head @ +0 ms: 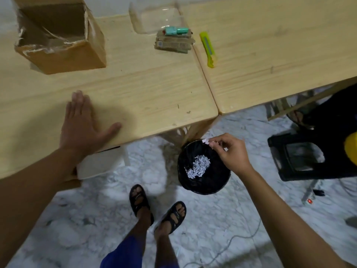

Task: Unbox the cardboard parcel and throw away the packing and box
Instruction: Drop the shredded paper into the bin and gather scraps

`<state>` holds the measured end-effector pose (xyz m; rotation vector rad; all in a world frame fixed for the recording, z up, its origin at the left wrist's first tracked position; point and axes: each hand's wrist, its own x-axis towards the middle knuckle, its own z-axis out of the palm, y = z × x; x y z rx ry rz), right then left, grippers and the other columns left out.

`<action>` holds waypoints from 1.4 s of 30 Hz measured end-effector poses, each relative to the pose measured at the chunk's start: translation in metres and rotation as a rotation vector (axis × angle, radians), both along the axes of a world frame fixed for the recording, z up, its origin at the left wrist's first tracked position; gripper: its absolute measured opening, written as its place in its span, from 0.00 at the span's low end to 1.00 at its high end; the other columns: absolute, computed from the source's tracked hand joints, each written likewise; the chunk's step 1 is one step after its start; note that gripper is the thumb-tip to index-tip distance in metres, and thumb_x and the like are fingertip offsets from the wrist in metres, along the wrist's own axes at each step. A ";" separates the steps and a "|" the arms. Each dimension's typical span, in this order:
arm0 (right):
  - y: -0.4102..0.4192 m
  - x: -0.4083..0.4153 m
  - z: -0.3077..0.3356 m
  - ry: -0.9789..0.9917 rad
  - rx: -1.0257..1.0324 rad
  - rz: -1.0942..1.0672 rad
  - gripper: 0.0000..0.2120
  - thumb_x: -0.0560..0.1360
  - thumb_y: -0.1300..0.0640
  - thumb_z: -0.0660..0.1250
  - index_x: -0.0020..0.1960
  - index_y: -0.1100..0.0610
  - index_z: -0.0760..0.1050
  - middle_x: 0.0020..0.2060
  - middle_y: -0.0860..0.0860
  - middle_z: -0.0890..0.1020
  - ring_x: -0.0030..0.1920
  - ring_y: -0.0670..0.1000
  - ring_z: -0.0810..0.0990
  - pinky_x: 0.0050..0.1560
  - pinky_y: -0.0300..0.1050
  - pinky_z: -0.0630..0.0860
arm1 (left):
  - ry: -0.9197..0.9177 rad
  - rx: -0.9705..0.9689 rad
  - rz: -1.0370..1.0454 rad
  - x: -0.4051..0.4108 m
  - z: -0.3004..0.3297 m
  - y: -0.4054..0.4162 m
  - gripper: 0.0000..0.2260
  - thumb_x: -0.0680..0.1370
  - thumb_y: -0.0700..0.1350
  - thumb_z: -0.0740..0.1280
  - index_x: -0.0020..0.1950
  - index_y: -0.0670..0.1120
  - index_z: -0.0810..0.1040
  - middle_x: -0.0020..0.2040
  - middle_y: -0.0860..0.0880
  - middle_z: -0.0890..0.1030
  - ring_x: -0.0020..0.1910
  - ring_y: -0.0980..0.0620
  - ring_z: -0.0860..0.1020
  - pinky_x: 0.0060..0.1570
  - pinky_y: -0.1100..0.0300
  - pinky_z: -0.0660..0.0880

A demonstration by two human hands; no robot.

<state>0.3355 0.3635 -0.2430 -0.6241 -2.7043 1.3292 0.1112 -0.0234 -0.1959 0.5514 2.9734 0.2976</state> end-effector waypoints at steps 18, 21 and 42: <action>0.007 0.042 -0.050 -0.289 0.058 -0.076 0.08 0.74 0.60 0.76 0.46 0.46 0.85 0.45 0.41 0.83 0.43 0.41 0.83 0.50 0.40 0.79 | 0.052 0.052 -0.047 -0.002 -0.009 -0.004 0.51 0.74 0.75 0.56 0.82 0.37 0.53 0.84 0.38 0.53 0.84 0.42 0.49 0.82 0.44 0.47; 0.007 0.040 -0.049 -0.283 0.064 -0.081 0.07 0.74 0.61 0.76 0.49 0.50 0.87 0.47 0.43 0.82 0.48 0.48 0.82 0.54 0.47 0.80 | 0.054 0.051 -0.044 -0.002 -0.011 -0.005 0.51 0.75 0.75 0.56 0.83 0.38 0.52 0.84 0.39 0.53 0.84 0.43 0.49 0.82 0.44 0.47; -0.074 -0.129 0.087 0.277 -0.070 0.102 0.15 0.75 0.59 0.75 0.61 0.53 0.82 0.55 0.46 0.84 0.57 0.47 0.82 0.55 0.52 0.81 | 0.024 0.200 0.051 -0.011 -0.007 -0.013 0.50 0.71 0.75 0.60 0.81 0.41 0.62 0.83 0.44 0.61 0.83 0.46 0.58 0.82 0.48 0.54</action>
